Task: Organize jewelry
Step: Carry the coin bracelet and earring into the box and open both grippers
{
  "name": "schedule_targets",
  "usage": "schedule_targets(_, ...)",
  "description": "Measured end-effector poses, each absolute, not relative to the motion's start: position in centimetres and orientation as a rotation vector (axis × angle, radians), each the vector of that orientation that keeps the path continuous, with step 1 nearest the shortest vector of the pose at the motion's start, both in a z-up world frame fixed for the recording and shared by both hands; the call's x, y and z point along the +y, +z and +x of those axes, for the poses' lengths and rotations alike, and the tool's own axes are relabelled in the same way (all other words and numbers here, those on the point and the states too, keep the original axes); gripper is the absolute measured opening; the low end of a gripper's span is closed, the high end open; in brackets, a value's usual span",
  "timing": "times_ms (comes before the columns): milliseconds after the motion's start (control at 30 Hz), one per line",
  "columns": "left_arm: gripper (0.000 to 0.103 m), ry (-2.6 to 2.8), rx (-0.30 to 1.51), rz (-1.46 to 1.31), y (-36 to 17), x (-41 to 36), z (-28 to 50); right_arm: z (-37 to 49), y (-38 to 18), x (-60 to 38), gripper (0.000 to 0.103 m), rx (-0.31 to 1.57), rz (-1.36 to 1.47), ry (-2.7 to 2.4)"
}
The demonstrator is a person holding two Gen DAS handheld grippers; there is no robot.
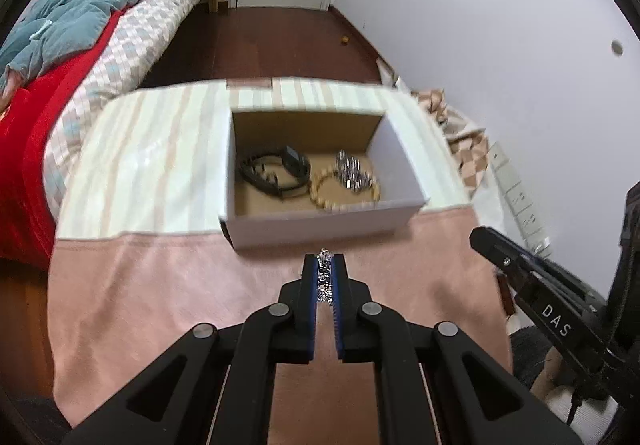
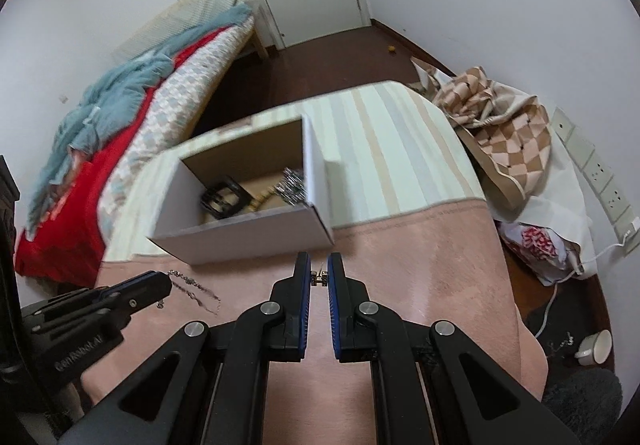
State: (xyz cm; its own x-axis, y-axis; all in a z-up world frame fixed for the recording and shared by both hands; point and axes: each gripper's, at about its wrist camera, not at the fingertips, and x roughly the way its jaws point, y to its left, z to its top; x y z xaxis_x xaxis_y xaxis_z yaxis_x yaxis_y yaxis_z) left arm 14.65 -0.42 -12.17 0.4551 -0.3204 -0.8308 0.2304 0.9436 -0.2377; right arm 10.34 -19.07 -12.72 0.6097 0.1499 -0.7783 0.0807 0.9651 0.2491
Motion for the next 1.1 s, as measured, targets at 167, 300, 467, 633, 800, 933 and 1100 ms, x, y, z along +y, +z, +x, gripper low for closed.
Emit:
schedule_targets(167,0.004,-0.362,0.998,-0.110,-8.7,0.2,16.5,12.1,-9.3,-19.0,0.009,0.886,0.312,0.113)
schedule_targets(300,0.004,-0.369,0.949,-0.076,-6.3,0.1,19.0,14.8,-7.3,-18.7,0.009,0.888,0.320,0.183)
schedule_targets(467,0.004,-0.365,1.000,-0.074,-7.5,-0.3,23.3,20.8,-7.6,-17.6,0.009,0.966,0.262,0.240)
schedule_targets(633,0.004,-0.369,1.104,-0.117,-10.7,0.4,25.4,25.1,-10.3,-16.9,0.009,1.079,0.227,0.253)
schedule_targets(800,0.005,-0.323,1.198,-0.102,-13.3,0.7,25.5,26.8,-12.7,-16.1,0.009,1.173,0.208,0.300)
schedule_targets(933,0.009,-0.223,1.233,-0.077,-14.3,0.8,26.0,27.9,-14.9,-15.3,0.009,1.275,0.212,0.321)
schedule_targets(1100,0.025,-0.159,1.203,-0.073,-13.9,1.5,26.2,28.2,-16.0,-15.2,0.037,1.331,0.203,0.291)
